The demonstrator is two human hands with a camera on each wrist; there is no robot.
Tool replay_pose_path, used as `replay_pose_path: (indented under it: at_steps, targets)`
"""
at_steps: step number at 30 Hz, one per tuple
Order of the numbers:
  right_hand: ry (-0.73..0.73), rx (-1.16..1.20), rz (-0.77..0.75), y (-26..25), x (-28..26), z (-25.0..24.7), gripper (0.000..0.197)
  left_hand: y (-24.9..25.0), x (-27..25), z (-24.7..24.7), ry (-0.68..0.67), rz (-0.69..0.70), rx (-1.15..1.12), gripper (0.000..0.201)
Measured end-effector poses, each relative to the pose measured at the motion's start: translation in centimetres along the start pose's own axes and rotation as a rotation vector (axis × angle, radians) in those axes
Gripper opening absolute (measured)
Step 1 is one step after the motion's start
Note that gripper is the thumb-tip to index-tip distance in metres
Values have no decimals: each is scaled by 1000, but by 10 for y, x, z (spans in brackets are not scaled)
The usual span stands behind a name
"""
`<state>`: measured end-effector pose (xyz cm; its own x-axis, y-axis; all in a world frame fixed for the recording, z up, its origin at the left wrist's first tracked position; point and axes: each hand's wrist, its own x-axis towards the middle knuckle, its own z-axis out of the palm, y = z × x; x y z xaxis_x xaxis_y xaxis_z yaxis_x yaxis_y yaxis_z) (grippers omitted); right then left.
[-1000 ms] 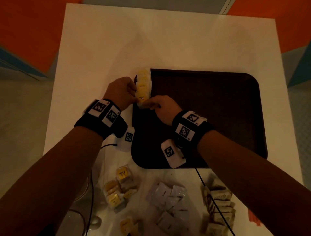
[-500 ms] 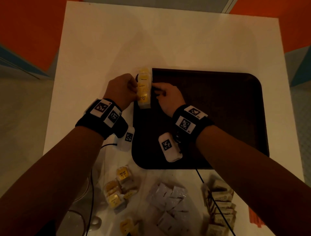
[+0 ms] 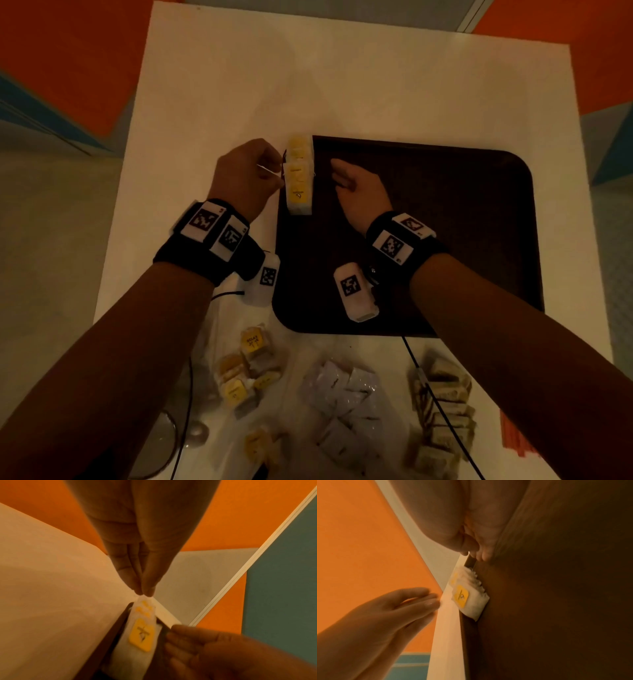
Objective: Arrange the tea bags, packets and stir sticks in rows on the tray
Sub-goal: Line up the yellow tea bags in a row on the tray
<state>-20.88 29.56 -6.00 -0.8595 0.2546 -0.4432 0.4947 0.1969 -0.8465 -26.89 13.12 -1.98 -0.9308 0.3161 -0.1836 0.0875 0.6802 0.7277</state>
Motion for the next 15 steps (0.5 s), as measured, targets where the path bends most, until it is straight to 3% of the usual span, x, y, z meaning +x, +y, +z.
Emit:
replay_pose_path:
  at_steps: [3, 7, 11, 15]
  targets:
    - [-28, 15, -43, -6, -22, -8, 45, 9, -27, -16, 70, 41, -54, 17]
    - [-214, -133, -101, -12, -76, -7, 39, 8, -97, -30, 91, 104, -40, 13]
    - [-468, -413, -171, -4, -130, 18, 28, -16, -177, -24, -13, 15, 38, 19]
    - [-627, -623, -286, 12, -159, 52, 30, -37, -239, -14, -156, -90, -43, 23]
